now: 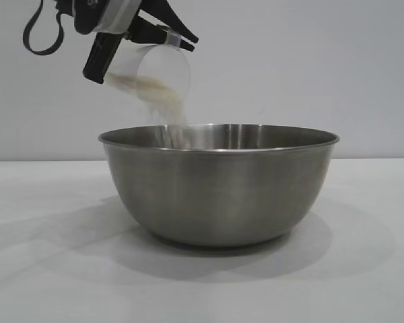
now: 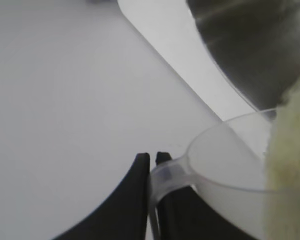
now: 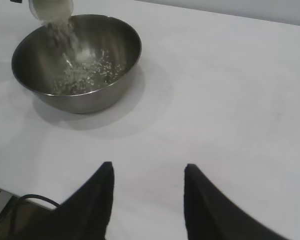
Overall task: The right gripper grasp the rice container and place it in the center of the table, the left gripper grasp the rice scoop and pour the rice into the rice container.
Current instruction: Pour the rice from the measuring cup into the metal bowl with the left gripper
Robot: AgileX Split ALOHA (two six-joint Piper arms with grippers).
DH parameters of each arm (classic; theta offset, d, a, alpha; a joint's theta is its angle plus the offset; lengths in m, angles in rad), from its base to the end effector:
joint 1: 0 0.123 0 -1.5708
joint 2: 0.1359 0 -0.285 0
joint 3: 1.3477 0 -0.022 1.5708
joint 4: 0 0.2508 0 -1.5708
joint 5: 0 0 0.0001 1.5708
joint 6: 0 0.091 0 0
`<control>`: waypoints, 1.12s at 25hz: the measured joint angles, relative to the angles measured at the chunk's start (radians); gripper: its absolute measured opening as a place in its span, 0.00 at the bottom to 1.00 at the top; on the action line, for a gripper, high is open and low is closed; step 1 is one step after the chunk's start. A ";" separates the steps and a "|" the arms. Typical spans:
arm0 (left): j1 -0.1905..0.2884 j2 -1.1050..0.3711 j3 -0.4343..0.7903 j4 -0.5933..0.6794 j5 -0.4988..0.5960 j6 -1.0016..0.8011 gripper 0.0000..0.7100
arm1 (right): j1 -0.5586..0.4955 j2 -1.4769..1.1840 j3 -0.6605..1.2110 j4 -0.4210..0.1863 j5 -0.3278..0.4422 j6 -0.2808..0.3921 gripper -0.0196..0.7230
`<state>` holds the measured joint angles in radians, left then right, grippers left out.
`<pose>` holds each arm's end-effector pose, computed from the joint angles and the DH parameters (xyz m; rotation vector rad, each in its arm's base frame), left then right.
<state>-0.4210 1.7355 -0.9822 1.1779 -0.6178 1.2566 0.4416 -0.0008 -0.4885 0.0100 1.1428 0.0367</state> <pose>0.3142 -0.1939 0.2275 1.9785 -0.0160 0.7410 -0.0070 -0.0024 0.2676 -0.4334 2.1071 0.2918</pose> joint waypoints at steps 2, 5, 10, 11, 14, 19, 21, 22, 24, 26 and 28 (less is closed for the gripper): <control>-0.002 -0.004 -0.018 0.034 0.012 0.000 0.00 | 0.000 0.000 0.000 0.000 0.000 0.000 0.45; -0.011 -0.006 -0.038 0.105 0.035 0.000 0.00 | 0.000 0.000 0.000 0.000 0.000 0.000 0.45; -0.046 -0.012 -0.048 0.192 0.050 0.000 0.00 | 0.000 0.000 0.000 0.000 0.000 0.000 0.45; -0.048 -0.012 -0.048 0.200 0.052 0.000 0.00 | 0.000 0.000 0.000 0.000 0.000 0.000 0.45; -0.048 -0.012 -0.048 0.201 0.064 0.002 0.00 | 0.000 0.000 0.000 0.000 0.000 0.000 0.45; -0.048 -0.012 -0.048 0.201 0.073 0.002 0.00 | 0.000 0.000 0.000 0.000 0.000 0.000 0.45; -0.048 -0.012 -0.048 0.201 0.074 0.002 0.00 | 0.000 0.000 0.000 0.000 0.000 0.000 0.45; -0.048 -0.012 -0.048 0.201 0.076 -0.002 0.00 | 0.000 0.000 0.000 0.000 0.000 0.000 0.45; -0.048 -0.012 -0.048 0.180 0.080 -0.030 0.00 | 0.000 0.000 0.000 0.000 0.000 0.000 0.45; -0.048 -0.012 -0.048 0.145 0.084 -0.109 0.00 | 0.000 0.000 0.000 0.000 0.000 0.000 0.45; -0.048 -0.012 -0.048 0.114 0.086 -0.212 0.00 | 0.000 0.000 0.000 0.000 0.000 0.000 0.45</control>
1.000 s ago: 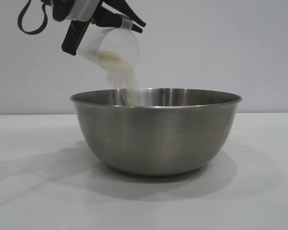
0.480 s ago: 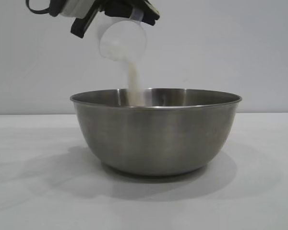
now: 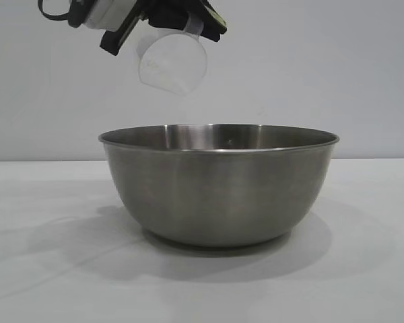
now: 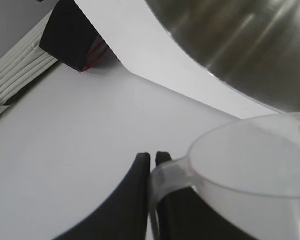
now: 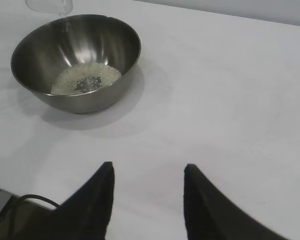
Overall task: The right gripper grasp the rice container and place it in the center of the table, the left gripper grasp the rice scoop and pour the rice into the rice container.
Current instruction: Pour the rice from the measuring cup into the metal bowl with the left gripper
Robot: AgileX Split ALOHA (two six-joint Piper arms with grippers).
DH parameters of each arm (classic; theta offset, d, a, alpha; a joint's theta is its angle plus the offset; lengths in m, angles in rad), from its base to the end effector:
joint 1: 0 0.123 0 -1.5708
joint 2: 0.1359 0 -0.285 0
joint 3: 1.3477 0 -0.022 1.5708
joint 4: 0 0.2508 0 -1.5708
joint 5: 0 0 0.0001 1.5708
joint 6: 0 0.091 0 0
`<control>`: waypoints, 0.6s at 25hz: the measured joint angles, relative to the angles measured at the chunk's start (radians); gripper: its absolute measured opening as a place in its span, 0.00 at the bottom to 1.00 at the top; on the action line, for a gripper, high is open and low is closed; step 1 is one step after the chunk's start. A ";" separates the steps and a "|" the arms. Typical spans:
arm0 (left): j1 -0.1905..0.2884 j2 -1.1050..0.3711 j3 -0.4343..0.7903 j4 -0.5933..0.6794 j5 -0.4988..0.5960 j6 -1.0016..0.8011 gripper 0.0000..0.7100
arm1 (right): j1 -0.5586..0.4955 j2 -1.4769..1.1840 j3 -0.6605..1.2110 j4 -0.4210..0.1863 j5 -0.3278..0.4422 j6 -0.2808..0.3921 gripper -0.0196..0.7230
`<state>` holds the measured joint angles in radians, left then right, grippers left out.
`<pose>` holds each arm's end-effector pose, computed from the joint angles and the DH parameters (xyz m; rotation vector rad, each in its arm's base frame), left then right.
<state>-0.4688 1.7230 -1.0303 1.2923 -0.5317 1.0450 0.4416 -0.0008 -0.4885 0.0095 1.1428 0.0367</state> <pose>0.3114 -0.2073 0.2373 2.0193 0.0524 0.6784 -0.0070 -0.0024 0.2676 -0.4334 2.1071 0.2911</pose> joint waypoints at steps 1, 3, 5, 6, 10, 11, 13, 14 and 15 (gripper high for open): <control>0.000 0.000 0.000 -0.021 0.000 -0.071 0.00 | 0.000 0.000 0.000 0.000 0.000 0.000 0.45; 0.000 0.000 0.000 -0.080 0.002 -0.236 0.00 | 0.000 0.000 0.000 0.000 0.000 0.000 0.45; 0.000 0.000 0.000 -0.175 0.004 -0.451 0.00 | 0.000 0.000 0.000 0.000 0.000 0.000 0.45; 0.000 0.000 0.000 -0.223 0.004 -0.555 0.00 | 0.000 0.000 0.000 0.000 0.000 0.000 0.45; 0.016 0.000 0.000 -0.466 0.005 -0.860 0.00 | 0.000 0.000 0.000 0.000 0.000 0.000 0.45; 0.028 0.000 0.000 -0.524 0.005 -0.917 0.00 | 0.000 0.000 0.000 0.000 0.000 0.000 0.45; 0.057 0.000 0.002 -0.605 0.005 -0.998 0.00 | 0.000 0.000 0.000 0.000 0.000 0.000 0.45; 0.078 0.000 0.011 -0.639 0.002 -1.020 0.00 | 0.000 0.000 0.000 0.000 0.000 0.000 0.45; 0.102 0.000 0.025 -0.671 -0.010 -1.046 0.00 | 0.000 0.000 0.000 0.000 0.000 0.000 0.45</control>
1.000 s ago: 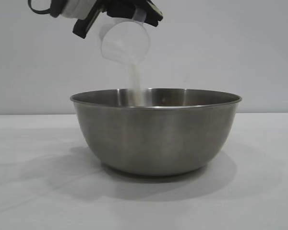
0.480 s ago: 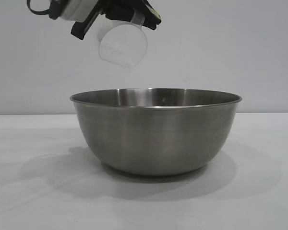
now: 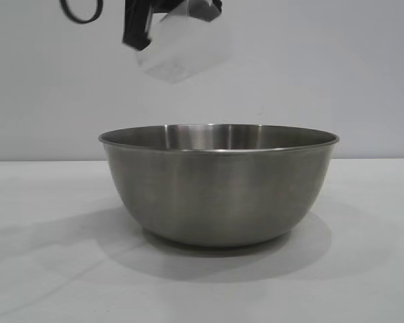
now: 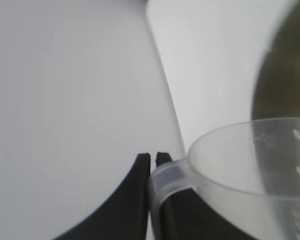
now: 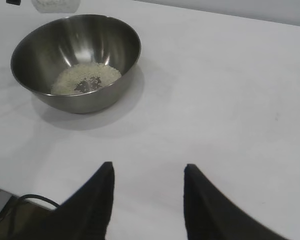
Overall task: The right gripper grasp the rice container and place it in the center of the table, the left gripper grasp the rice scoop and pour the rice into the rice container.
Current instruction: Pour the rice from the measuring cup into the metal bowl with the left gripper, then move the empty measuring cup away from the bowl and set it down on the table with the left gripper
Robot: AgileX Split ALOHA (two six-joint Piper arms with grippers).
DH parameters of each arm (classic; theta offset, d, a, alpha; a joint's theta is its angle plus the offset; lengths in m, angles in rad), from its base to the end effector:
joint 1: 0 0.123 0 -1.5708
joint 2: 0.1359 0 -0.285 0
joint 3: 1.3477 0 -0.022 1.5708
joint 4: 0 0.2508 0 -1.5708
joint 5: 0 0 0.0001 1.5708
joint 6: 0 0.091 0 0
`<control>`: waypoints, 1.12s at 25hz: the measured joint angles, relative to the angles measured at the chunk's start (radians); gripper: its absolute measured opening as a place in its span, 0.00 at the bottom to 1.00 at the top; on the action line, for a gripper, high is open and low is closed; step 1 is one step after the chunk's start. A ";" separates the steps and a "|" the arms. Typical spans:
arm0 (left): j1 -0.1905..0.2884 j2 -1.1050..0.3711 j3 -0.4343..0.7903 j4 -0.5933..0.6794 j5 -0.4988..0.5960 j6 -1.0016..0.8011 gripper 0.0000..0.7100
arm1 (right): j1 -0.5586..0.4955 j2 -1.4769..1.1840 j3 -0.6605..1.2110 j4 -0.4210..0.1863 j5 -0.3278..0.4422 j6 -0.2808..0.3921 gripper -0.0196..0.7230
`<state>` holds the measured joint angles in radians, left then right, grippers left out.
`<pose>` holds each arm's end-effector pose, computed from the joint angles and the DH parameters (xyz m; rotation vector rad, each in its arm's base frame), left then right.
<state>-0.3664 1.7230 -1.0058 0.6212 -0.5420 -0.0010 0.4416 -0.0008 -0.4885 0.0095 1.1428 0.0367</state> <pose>0.3469 -0.1623 0.2511 0.9617 1.4490 -0.1320 -0.0070 -0.0024 0.2676 -0.4334 2.1071 0.2911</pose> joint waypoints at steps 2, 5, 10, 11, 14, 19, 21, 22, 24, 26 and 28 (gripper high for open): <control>0.058 -0.002 0.038 -0.053 -0.051 -0.043 0.00 | 0.000 0.000 0.000 0.000 0.000 0.000 0.45; 0.143 -0.003 0.130 -0.118 -0.206 -0.129 0.00 | 0.000 0.000 0.000 0.000 0.000 0.000 0.45; 0.256 -0.008 0.324 -0.213 -0.409 -0.176 0.00 | 0.000 0.000 0.000 0.000 0.000 0.000 0.45; 0.269 -0.008 0.356 -0.240 -0.431 -0.174 0.00 | 0.000 0.000 0.000 0.000 0.000 0.000 0.45; 0.286 0.007 0.452 -0.324 -0.506 -0.127 0.00 | 0.000 0.000 0.000 0.000 0.000 0.000 0.45; 0.286 0.130 0.493 -0.383 -0.588 -0.088 0.00 | 0.000 0.000 0.000 0.000 0.000 0.000 0.45; 0.286 0.174 0.493 -0.397 -0.588 -0.088 0.00 | 0.000 0.000 0.000 0.000 0.000 0.000 0.45; 0.286 0.192 0.493 -0.402 -0.588 -0.088 0.00 | 0.000 0.000 0.000 0.000 0.000 0.000 0.45; 0.286 0.217 0.493 -0.402 -0.588 -0.088 0.00 | 0.000 0.000 0.000 0.000 0.000 0.000 0.45; 0.286 0.232 0.493 -0.402 -0.590 -0.088 0.00 | 0.000 0.000 0.000 0.000 0.000 0.000 0.45; 0.286 0.240 0.493 -0.402 -0.590 -0.088 0.00 | 0.000 0.000 0.000 0.000 0.000 0.000 0.45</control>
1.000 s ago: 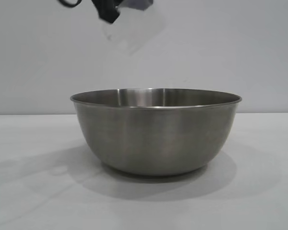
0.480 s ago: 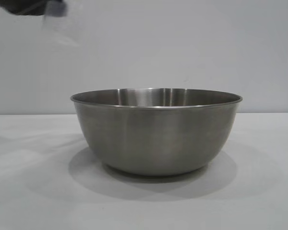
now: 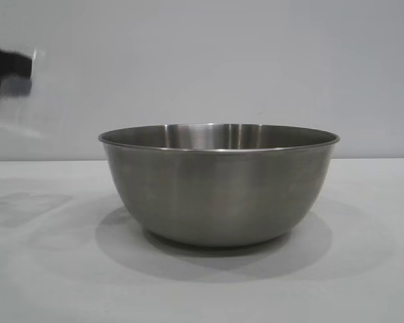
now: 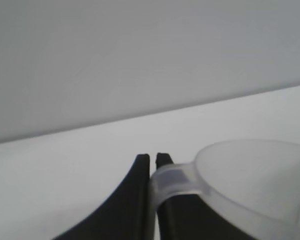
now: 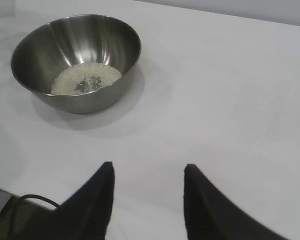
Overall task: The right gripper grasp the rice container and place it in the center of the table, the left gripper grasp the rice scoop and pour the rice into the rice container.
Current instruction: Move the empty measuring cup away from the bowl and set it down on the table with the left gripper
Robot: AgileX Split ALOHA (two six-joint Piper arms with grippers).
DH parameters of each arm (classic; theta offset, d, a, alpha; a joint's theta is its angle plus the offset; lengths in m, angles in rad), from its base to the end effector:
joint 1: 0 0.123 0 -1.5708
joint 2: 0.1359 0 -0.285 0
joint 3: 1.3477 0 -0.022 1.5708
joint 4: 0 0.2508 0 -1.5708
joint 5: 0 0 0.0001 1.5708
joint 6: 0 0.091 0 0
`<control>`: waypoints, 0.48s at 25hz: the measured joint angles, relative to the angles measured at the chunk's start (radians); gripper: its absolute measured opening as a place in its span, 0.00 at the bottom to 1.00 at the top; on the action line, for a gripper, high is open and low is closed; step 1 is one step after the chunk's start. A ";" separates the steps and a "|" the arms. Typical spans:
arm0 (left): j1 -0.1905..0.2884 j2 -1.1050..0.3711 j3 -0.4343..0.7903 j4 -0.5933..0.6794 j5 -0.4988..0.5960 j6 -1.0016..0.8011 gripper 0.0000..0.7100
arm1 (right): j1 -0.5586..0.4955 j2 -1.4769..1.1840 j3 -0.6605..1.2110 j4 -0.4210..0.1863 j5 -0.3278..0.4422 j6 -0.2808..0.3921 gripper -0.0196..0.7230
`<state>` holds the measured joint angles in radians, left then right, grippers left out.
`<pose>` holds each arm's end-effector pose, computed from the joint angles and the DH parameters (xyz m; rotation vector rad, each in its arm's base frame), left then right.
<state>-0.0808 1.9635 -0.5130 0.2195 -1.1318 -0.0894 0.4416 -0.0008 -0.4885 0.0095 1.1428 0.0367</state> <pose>0.3011 -0.0424 0.1068 0.2186 1.7998 -0.2334 -0.0070 -0.0024 0.2676 -0.4334 2.1071 0.2911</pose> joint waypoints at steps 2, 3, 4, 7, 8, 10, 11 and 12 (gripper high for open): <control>0.000 0.000 0.000 0.000 -0.002 0.005 0.00 | 0.000 0.000 0.000 0.000 0.000 0.000 0.45; 0.000 0.000 0.000 0.000 -0.002 0.006 0.00 | 0.000 0.000 0.000 0.000 0.000 0.000 0.45; 0.000 0.000 0.000 0.000 -0.002 0.006 0.00 | 0.000 0.000 0.000 0.000 0.000 0.000 0.45; 0.000 0.000 0.000 0.000 -0.002 0.009 0.00 | 0.000 0.000 0.000 0.000 0.000 0.000 0.45; 0.000 0.000 0.000 0.000 -0.002 0.011 0.00 | 0.000 0.000 0.000 0.000 0.000 0.000 0.45; 0.000 0.000 0.000 0.004 -0.002 0.011 0.07 | 0.000 0.000 0.000 0.000 0.000 0.000 0.45; 0.000 0.000 0.000 0.008 -0.002 0.012 0.07 | 0.000 0.000 0.000 0.000 0.000 0.000 0.45; 0.000 0.002 0.000 0.007 -0.002 0.013 0.07 | 0.000 0.000 0.000 0.000 0.000 0.000 0.45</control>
<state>-0.0808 1.9655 -0.5130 0.2268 -1.1340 -0.0763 0.4416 -0.0008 -0.4885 0.0095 1.1428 0.0367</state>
